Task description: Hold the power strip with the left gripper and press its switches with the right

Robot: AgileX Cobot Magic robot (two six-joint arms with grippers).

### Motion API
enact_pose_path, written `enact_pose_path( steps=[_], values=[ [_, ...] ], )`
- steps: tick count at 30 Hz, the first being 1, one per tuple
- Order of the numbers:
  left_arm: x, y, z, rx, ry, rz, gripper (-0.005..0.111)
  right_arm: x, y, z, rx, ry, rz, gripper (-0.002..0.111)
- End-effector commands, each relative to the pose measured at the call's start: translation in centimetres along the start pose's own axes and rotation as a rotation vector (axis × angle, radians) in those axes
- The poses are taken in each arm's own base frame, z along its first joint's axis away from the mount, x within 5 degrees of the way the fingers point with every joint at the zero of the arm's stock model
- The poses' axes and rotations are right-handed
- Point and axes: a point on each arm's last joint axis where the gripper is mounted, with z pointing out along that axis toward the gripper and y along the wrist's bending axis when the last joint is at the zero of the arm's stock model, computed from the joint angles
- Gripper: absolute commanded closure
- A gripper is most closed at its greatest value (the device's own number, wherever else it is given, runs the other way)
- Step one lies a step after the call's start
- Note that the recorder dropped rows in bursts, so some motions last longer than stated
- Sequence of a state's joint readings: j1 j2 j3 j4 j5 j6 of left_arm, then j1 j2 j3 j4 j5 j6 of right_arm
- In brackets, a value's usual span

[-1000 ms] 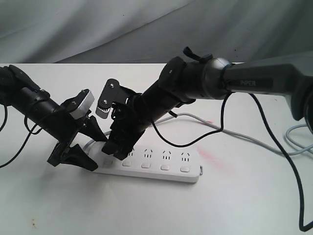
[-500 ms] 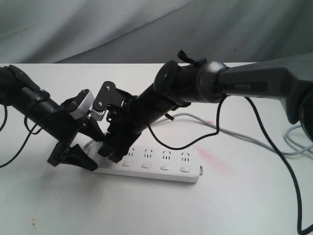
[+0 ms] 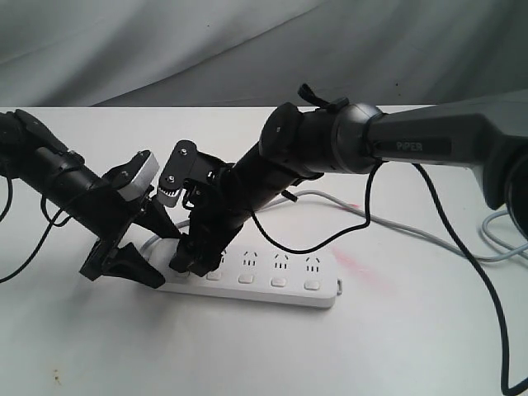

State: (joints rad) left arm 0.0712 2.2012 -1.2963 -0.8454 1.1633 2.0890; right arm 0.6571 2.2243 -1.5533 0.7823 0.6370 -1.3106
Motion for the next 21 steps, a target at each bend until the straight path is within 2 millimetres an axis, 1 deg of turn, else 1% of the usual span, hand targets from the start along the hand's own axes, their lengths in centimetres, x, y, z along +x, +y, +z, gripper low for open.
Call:
enact_pose_path(
  steps=[1,7,21],
  values=[
    [-0.26,0.07,-0.13,-0.001,-0.012,0.007,0.083,0.14,-0.25,-0.06,0.015,0.011,-0.015,0.031],
    [-0.26,0.07,-0.13,-0.001,-0.012,0.007,0.083,0.03,-0.64,-0.04,0.057,-0.003,-0.012,0.031],
    [-0.26,0.07,-0.13,-0.001,-0.012,0.007,0.083,0.20,-0.35,0.15,0.022,0.004,0.005,0.031]
  ],
)
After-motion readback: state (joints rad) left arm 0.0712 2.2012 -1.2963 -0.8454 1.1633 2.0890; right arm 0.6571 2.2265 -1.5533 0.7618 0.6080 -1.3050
